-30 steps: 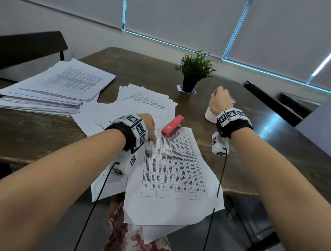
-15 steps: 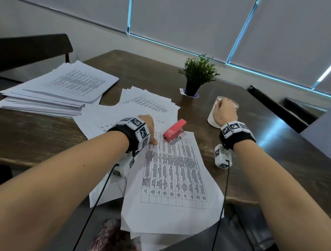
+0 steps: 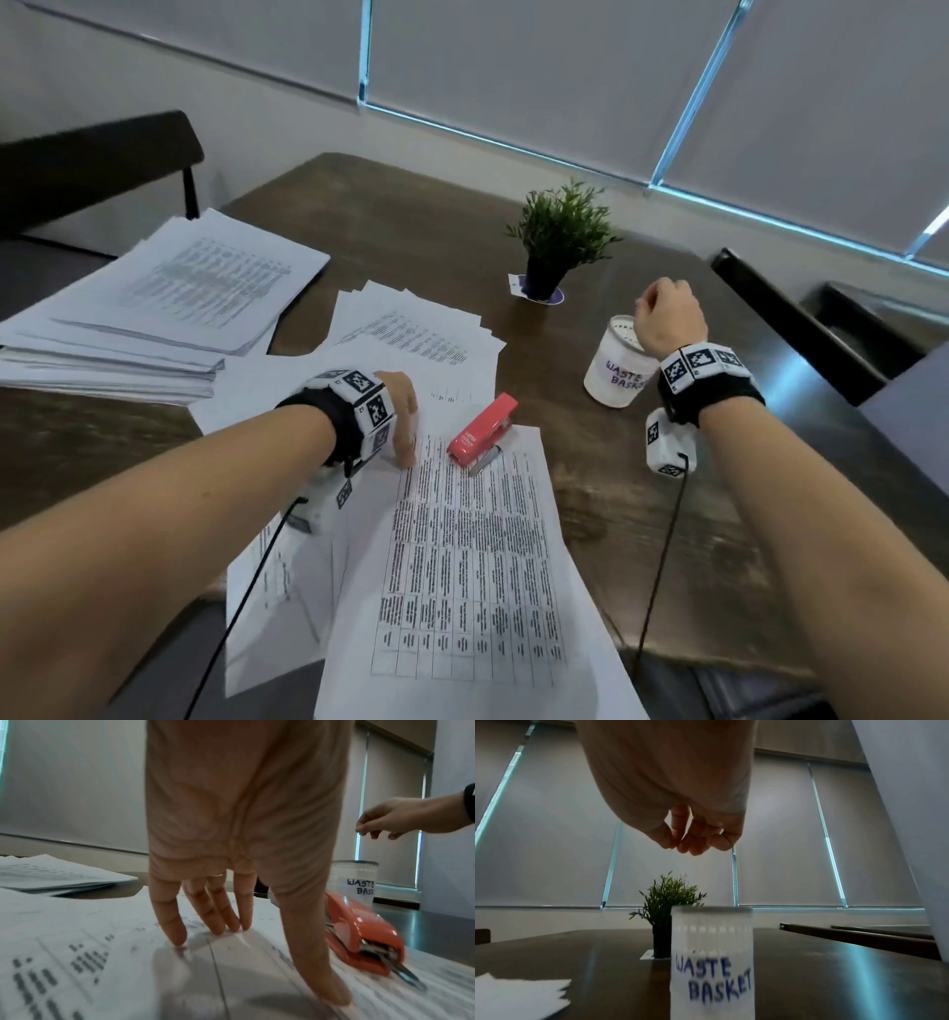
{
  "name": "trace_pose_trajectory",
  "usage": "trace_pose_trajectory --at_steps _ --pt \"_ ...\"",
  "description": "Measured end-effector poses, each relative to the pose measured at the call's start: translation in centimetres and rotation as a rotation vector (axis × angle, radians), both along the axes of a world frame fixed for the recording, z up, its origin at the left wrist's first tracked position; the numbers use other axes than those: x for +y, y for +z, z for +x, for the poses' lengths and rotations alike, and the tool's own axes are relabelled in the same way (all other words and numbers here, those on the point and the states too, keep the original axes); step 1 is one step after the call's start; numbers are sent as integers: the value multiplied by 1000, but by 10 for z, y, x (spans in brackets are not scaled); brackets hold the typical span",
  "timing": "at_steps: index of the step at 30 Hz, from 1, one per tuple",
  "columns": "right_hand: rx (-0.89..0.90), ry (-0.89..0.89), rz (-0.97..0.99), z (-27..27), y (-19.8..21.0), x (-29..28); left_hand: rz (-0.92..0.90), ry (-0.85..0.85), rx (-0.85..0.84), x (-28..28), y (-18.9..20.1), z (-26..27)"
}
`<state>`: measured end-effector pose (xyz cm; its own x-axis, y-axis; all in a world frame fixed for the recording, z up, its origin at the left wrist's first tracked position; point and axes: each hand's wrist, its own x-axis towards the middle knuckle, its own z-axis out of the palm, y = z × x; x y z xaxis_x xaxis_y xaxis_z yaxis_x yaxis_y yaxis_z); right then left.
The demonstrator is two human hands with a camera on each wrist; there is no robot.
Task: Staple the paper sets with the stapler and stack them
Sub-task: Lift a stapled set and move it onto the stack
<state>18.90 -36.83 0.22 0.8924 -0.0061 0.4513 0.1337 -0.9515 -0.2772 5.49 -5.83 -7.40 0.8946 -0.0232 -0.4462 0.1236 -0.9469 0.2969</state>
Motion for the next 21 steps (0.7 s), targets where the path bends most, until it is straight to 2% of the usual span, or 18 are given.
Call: trace_pose_trajectory --at_steps 4,10,16,21 --pt "127 -15 -121 16 29 5 17 -55 47 4 20 10" --pt "301 -109 -117 26 10 4 18 -67 86 7 12 20" --pt "267 -118 -104 27 4 9 -29 -57 88 15 3 23" --pt "140 10 -114 12 0 37 137 -99 5 17 -6 17"
